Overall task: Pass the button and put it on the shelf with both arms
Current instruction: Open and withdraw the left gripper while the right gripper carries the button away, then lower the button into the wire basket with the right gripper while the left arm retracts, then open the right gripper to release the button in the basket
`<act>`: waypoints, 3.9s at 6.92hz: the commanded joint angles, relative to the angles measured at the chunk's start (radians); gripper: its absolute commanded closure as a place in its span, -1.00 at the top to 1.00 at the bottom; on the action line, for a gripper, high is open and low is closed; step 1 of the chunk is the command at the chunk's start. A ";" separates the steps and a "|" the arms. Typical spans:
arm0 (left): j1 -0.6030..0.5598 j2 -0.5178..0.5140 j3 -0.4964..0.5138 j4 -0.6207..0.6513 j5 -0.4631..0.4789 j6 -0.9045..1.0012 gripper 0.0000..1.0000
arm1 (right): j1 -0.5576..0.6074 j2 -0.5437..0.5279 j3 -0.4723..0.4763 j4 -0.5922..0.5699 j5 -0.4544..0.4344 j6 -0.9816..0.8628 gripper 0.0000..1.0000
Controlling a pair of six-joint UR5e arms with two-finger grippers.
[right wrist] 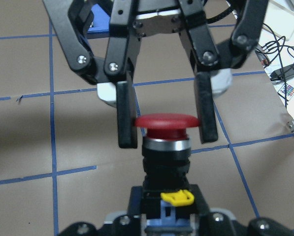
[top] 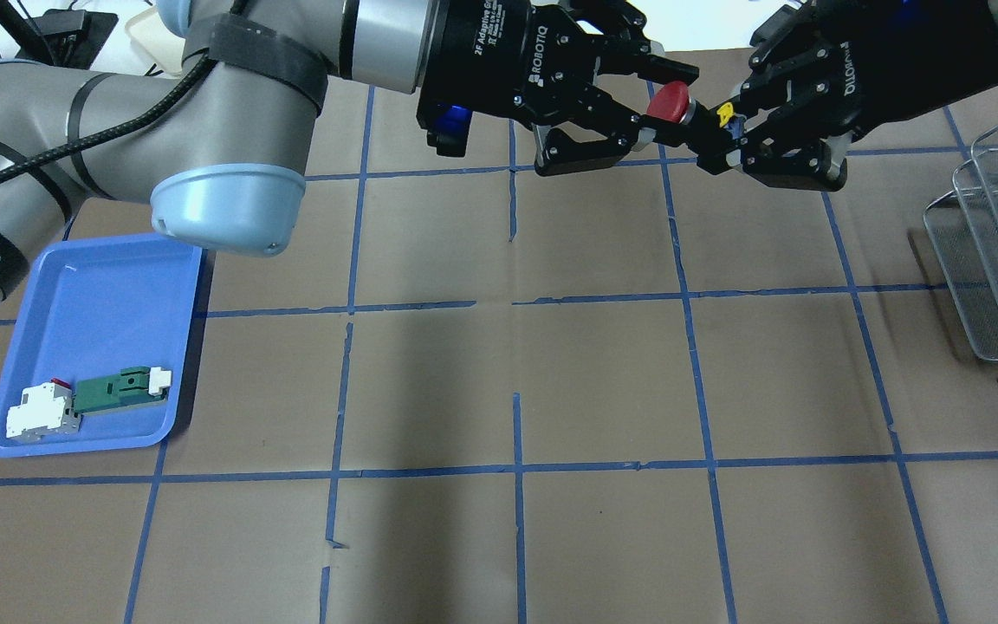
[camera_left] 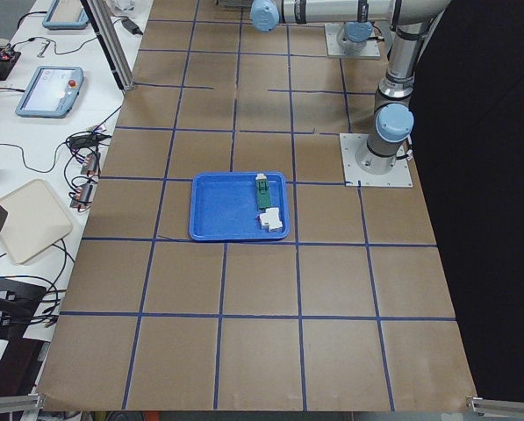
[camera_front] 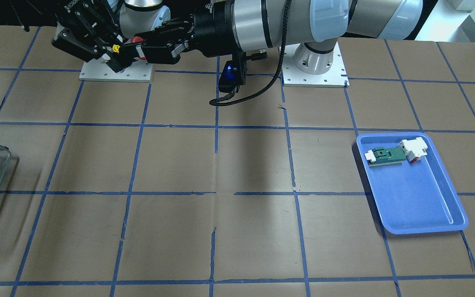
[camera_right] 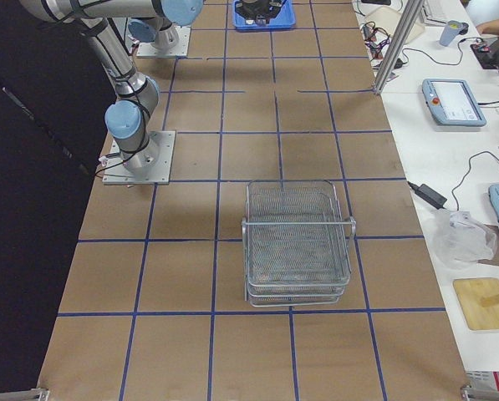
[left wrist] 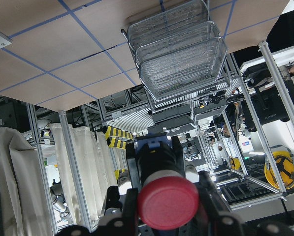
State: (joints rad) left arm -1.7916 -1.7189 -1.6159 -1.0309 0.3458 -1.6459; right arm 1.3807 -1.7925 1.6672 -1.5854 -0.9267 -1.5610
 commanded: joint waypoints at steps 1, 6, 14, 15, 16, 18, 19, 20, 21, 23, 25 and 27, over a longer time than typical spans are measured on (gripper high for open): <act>0.001 -0.001 0.005 0.003 -0.001 0.000 0.99 | 0.000 -0.001 -0.001 -0.013 0.000 -0.001 -1.00; 0.046 0.015 0.057 0.038 0.109 0.052 1.00 | -0.114 0.135 -0.014 -0.078 -0.260 -0.017 -1.00; 0.087 0.025 0.110 -0.363 1.018 1.282 1.00 | -0.517 0.478 -0.029 -0.436 -0.627 -0.488 -1.00; 0.093 0.038 0.108 -0.417 1.121 1.404 1.00 | -0.535 0.490 -0.029 -0.438 -0.620 -0.493 -0.78; 0.098 0.047 0.100 -0.434 1.151 1.469 1.00 | -0.536 0.504 -0.030 -0.439 -0.618 -0.505 -0.47; 0.095 0.062 0.080 -0.442 1.176 1.520 1.00 | -0.537 0.487 -0.029 -0.424 -0.620 -0.484 0.56; 0.098 0.064 0.080 -0.443 1.179 1.528 1.00 | -0.536 0.464 -0.027 -0.424 -0.614 -0.478 0.86; 0.098 0.067 0.080 -0.443 1.208 1.534 1.00 | -0.523 0.443 -0.024 -0.416 -0.597 -0.400 1.00; 0.100 0.068 0.079 -0.445 1.219 1.535 1.00 | -0.487 0.377 -0.008 -0.385 -0.595 -0.278 1.00; 0.098 0.068 0.079 -0.446 1.222 1.543 1.00 | -0.270 0.276 0.031 -0.317 -0.600 0.015 1.00; 0.103 0.068 0.079 -0.454 1.245 1.566 1.00 | -0.021 0.229 -0.006 -0.309 -0.639 0.267 1.00; 0.103 0.068 0.079 -0.454 1.240 1.566 1.00 | 0.159 0.269 -0.126 -0.304 -0.665 0.727 1.00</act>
State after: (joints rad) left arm -1.6895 -1.6505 -1.5370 -1.4842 1.5879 -0.0806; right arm 1.4320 -1.5493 1.6111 -1.8920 -1.5763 -1.0885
